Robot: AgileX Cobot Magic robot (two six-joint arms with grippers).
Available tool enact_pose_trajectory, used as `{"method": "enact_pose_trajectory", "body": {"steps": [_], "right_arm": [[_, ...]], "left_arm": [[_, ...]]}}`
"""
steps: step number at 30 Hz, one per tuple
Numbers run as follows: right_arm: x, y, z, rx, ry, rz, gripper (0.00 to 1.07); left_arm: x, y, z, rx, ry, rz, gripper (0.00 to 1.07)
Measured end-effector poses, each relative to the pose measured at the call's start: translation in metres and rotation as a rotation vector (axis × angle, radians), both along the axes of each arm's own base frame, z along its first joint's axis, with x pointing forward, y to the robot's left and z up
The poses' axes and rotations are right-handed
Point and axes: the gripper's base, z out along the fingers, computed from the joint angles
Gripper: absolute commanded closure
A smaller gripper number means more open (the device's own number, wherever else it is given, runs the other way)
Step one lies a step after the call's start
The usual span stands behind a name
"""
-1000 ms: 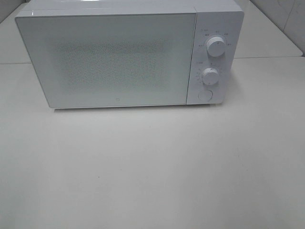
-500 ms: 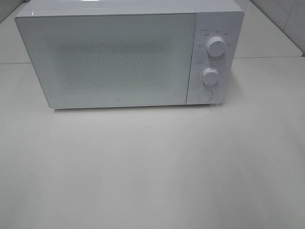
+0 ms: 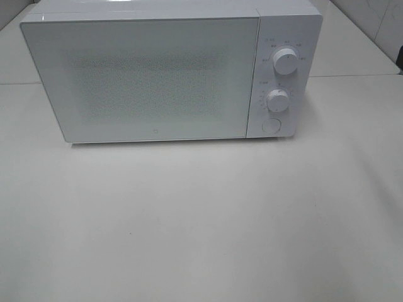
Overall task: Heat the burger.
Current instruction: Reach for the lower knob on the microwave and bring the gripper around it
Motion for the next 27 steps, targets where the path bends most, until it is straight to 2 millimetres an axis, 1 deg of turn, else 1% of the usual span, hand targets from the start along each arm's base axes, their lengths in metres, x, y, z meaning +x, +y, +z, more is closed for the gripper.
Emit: {"method": "enact_pose_trajectory", "body": {"steps": [3, 4, 5, 6, 8, 9, 11, 12, 14, 16, 17, 20, 21, 23, 24, 26, 27], "right_arm": [[0.002, 0.0, -0.004, 0.001, 0.002, 0.002, 0.31], [0.006, 0.001, -0.013, 0.003, -0.006, 0.008, 0.31], [0.008, 0.002, -0.017, 0.004, -0.015, 0.011, 0.31], [0.008, 0.002, -0.017, 0.004, -0.015, 0.011, 0.31], [0.014, 0.003, -0.027, 0.006, -0.04, 0.017, 0.31], [0.014, 0.003, -0.027, 0.006, -0.04, 0.017, 0.31], [0.022, 0.002, -0.037, -0.001, -0.035, 0.006, 0.31], [0.022, 0.002, -0.037, -0.001, -0.035, 0.006, 0.31], [0.031, -0.001, -0.048, -0.03, -0.029, -0.036, 0.31], [0.033, -0.001, -0.049, -0.033, -0.034, -0.047, 0.31], [0.036, 0.003, -0.052, -0.038, -0.053, -0.057, 0.31], [0.038, 0.005, -0.054, -0.041, -0.061, -0.061, 0.31], [0.039, 0.012, -0.056, -0.051, -0.076, -0.052, 0.31], [0.04, 0.016, -0.057, -0.052, -0.083, -0.055, 0.31], [0.041, 0.022, -0.059, -0.059, -0.097, -0.062, 0.31], [0.041, 0.025, -0.061, -0.065, -0.102, -0.067, 0.31], [0.042, 0.029, -0.064, -0.071, -0.107, -0.082, 0.31]], "left_arm": [[0.0, 0.0, 0.0, 0.0, 0.0, 0.0, 0.06], [0.0, 0.0, 0.0, 0.0, 0.0, 0.0, 0.06], [0.0, 0.0, 0.0, 0.0, 0.0, 0.0, 0.06], [0.0, 0.0, 0.0, 0.0, 0.0, 0.0, 0.06], [0.0, 0.0, 0.0, 0.0, 0.0, 0.0, 0.06], [0.0, 0.0, 0.0, 0.0, 0.0, 0.0, 0.06], [0.0, 0.0, 0.0, 0.0, 0.0, 0.0, 0.06], [0.0, 0.0, 0.0, 0.0, 0.0, 0.0, 0.06], [0.0, 0.0, 0.0, 0.0, 0.0, 0.0, 0.06], [0.0, 0.0, 0.0, 0.0, 0.0, 0.0, 0.06], [0.0, 0.0, 0.0, 0.0, 0.0, 0.0, 0.06], [0.0, 0.0, 0.0, 0.0, 0.0, 0.0, 0.06], [0.0, 0.0, 0.0, 0.0, 0.0, 0.0, 0.06], [0.0, 0.0, 0.0, 0.0, 0.0, 0.0, 0.06], [0.0, 0.0, 0.0, 0.0, 0.0, 0.0, 0.06], [0.0, 0.0, 0.0, 0.0, 0.0, 0.0, 0.06], [0.0, 0.0, 0.0, 0.0, 0.0, 0.0, 0.06]]}}
